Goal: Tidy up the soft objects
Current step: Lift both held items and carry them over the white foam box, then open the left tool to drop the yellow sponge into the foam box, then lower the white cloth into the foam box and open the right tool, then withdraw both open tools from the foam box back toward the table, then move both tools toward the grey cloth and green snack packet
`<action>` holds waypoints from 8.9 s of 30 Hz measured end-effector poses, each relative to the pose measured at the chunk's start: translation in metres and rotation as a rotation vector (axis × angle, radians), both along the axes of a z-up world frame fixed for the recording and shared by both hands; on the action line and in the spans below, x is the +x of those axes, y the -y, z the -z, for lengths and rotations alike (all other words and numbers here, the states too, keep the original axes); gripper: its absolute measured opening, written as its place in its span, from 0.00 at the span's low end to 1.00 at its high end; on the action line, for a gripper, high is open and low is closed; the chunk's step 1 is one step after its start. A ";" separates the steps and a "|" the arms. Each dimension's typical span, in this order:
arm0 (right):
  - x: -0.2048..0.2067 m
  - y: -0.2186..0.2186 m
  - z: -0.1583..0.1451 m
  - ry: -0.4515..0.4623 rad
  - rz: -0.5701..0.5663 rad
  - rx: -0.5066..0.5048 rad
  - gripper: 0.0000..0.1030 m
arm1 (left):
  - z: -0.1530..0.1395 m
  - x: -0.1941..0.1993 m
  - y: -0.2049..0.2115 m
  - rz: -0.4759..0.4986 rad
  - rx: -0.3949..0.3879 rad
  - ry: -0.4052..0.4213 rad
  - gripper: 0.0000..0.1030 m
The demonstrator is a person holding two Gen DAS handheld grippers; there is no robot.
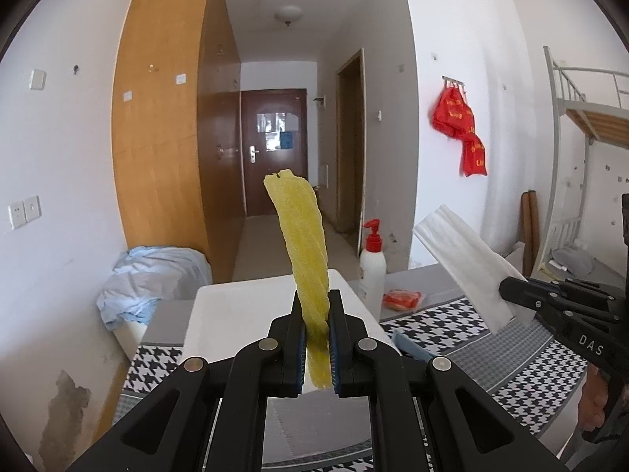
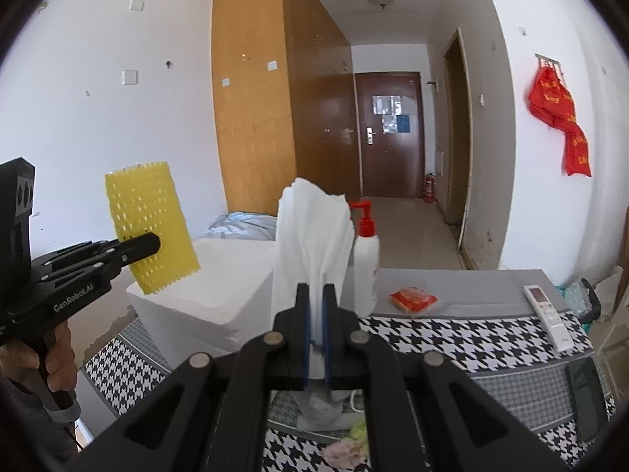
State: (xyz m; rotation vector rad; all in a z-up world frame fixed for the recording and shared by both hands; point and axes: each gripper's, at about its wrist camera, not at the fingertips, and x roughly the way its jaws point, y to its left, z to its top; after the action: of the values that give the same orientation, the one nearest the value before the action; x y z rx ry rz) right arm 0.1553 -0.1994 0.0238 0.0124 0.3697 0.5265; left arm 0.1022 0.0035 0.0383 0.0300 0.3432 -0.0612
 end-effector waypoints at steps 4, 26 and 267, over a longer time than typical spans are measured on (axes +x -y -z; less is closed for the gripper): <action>0.004 -0.011 -0.003 0.003 -0.028 -0.005 0.07 | -0.002 0.006 -0.006 -0.014 0.002 -0.008 0.10; 0.025 -0.045 0.003 -0.035 -0.070 -0.040 0.07 | 0.017 0.047 -0.025 -0.060 0.000 -0.113 0.10; 0.013 0.084 0.108 -0.214 0.077 -0.077 0.96 | 0.117 0.038 0.100 0.218 -0.057 -0.300 0.99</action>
State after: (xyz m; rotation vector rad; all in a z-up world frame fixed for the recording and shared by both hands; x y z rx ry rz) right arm 0.1683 -0.2839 -0.0847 0.0088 0.5960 0.4358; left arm 0.1402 -0.0965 -0.0790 0.0016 0.6372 -0.2929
